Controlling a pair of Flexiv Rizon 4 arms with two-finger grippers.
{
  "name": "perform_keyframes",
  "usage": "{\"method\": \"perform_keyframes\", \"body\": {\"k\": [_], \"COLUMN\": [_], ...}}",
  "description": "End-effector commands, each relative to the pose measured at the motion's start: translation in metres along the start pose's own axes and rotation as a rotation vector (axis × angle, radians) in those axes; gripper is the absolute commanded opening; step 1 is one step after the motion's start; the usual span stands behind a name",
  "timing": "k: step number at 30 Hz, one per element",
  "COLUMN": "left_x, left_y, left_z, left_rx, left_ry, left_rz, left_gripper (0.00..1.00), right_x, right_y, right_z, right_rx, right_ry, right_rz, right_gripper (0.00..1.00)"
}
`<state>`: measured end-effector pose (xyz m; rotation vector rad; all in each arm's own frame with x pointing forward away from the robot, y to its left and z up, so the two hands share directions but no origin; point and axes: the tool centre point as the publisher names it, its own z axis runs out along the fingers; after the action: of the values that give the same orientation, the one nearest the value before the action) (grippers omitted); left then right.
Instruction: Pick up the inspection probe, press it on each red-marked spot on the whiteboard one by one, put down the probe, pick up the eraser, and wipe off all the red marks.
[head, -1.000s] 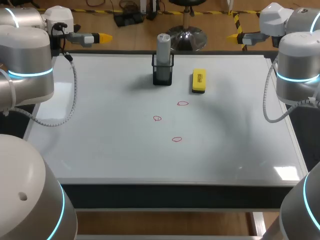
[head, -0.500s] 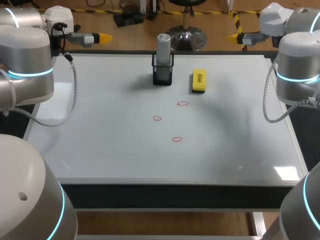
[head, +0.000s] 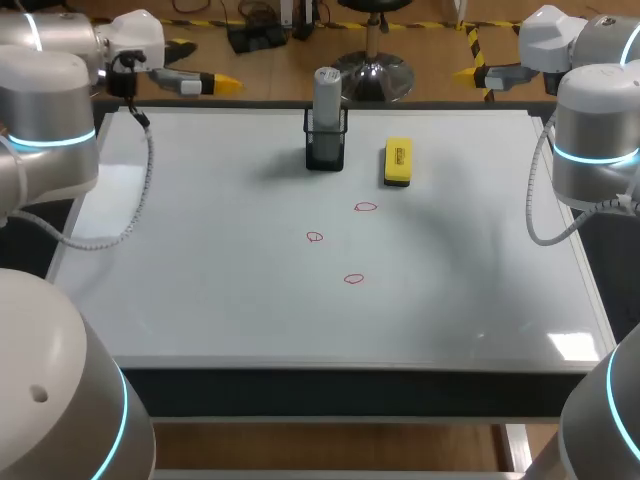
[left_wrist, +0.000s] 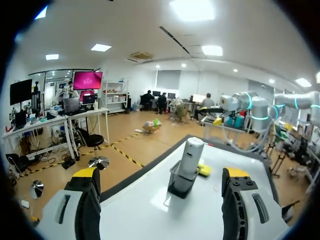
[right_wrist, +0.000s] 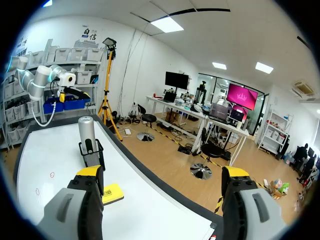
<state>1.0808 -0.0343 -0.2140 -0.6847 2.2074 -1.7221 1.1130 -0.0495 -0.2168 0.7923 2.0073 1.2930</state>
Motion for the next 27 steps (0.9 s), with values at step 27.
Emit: {"method": "perform_keyframes", "body": {"k": [27], "left_x": [0.028], "left_y": [0.003], "left_z": [0.083], "left_rx": [0.138], "left_ry": [0.408], "left_rz": [0.087], "left_gripper": [1.00], "right_x": [0.000], "right_y": [0.000], "right_z": [0.000], "right_rx": [0.001], "right_ry": [0.001], "right_rz": [0.000], "right_gripper": [1.00]}}
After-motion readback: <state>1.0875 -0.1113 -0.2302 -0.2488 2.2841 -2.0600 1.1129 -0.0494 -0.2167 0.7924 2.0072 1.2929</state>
